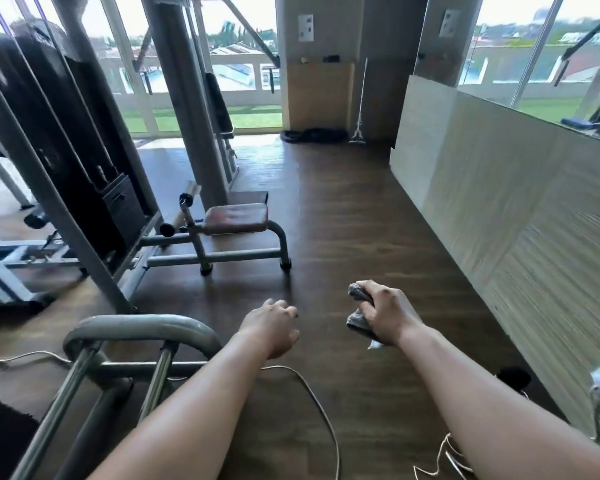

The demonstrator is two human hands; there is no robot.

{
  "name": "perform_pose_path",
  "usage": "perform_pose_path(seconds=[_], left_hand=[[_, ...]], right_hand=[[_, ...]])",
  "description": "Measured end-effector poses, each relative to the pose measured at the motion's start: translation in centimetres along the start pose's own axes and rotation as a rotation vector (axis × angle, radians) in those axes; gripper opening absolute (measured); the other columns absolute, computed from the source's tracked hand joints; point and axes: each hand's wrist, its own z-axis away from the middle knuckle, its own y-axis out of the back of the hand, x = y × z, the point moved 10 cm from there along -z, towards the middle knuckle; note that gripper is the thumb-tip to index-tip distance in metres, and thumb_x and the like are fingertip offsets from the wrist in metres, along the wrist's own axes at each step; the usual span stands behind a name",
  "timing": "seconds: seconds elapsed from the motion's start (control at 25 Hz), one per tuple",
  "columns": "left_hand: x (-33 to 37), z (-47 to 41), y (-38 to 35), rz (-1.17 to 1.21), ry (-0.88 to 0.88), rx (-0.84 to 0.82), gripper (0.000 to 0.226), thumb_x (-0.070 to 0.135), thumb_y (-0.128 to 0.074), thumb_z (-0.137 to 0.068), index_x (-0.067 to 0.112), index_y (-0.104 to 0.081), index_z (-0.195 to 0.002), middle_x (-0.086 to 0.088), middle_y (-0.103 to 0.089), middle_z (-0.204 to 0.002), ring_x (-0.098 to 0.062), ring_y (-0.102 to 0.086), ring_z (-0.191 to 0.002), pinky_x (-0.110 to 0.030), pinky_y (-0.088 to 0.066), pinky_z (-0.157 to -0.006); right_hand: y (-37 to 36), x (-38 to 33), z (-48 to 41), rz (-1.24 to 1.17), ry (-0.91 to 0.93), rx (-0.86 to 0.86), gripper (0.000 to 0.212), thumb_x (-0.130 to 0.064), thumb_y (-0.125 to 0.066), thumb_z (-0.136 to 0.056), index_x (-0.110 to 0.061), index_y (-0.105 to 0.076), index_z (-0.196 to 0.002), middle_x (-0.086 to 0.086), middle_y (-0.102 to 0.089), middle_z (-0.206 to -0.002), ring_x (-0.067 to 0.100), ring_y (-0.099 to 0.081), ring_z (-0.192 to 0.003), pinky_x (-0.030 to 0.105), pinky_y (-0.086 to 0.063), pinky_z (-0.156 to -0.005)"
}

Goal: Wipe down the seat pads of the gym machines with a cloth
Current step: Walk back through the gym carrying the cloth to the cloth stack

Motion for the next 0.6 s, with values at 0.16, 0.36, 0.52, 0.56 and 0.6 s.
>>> perform_pose_path(seconds=[0.16, 0.36, 0.52, 0.56, 0.6], left_hand=[[-2.6, -8.8, 0.6, -0.015, 0.024, -0.031, 0.052, 0.047, -0.047, -0.099, 0.027, -0.046, -0.148, 0.0, -0.046, -0.147, -0.024, -0.037, -0.141, -0.044, -0.041, -0.112], [-5.4, -22.2, 3.1, 0.035, 0.107, -0.03, 0.051, 0.045, -0.043, -0.1, 0.028, -0.047, -0.147, 0.001, -0.047, -0.145, -0.022, -0.037, -0.139, -0.043, -0.041, -0.111], [-7.6, -29.5, 4.9, 0.081, 0.168, -0.028, 0.05, 0.045, -0.043, -0.1, 0.027, -0.047, -0.147, 0.001, -0.048, -0.145, -0.023, -0.037, -0.14, -0.042, -0.041, -0.112], [-8.5, -31.4, 5.4, 0.092, 0.187, -0.022, 0.049, 0.044, -0.043, -0.1, 0.027, -0.047, -0.147, 0.001, -0.048, -0.145, -0.023, -0.037, -0.141, -0.041, -0.04, -0.112], [-9.8, -33.2, 5.8, 0.101, 0.208, -0.016, 0.049, 0.045, -0.043, -0.101, 0.027, -0.048, -0.145, 0.001, -0.048, -0.144, -0.024, -0.037, -0.142, -0.041, -0.04, -0.112]], right_hand=[[-0.8, 2.0, -9.4, -0.011, 0.0, -0.024, 0.043, -0.018, -0.056, -0.093, -0.028, -0.06, -0.134, 0.003, -0.069, -0.128, 0.025, -0.062, -0.12, 0.026, -0.046, -0.099], [-1.2, 5.2, -24.2, 0.032, 0.046, -0.118, 0.041, -0.019, -0.056, -0.091, -0.031, -0.061, -0.13, 0.003, -0.071, -0.121, 0.026, -0.063, -0.114, 0.027, -0.045, -0.092], [-0.9, 5.2, -34.2, 0.047, 0.099, -0.152, 0.04, -0.018, -0.056, -0.092, -0.028, -0.061, -0.131, 0.003, -0.071, -0.121, 0.025, -0.063, -0.113, 0.027, -0.044, -0.092], [-1.2, 4.9, -36.6, 0.041, 0.113, -0.167, 0.04, -0.017, -0.056, -0.092, -0.028, -0.061, -0.131, 0.003, -0.071, -0.12, 0.025, -0.063, -0.113, 0.027, -0.044, -0.091], [-1.6, 4.3, -39.2, 0.036, 0.129, -0.182, 0.039, -0.017, -0.056, -0.092, -0.027, -0.062, -0.13, 0.003, -0.071, -0.119, 0.025, -0.063, -0.112, 0.027, -0.045, -0.091]])
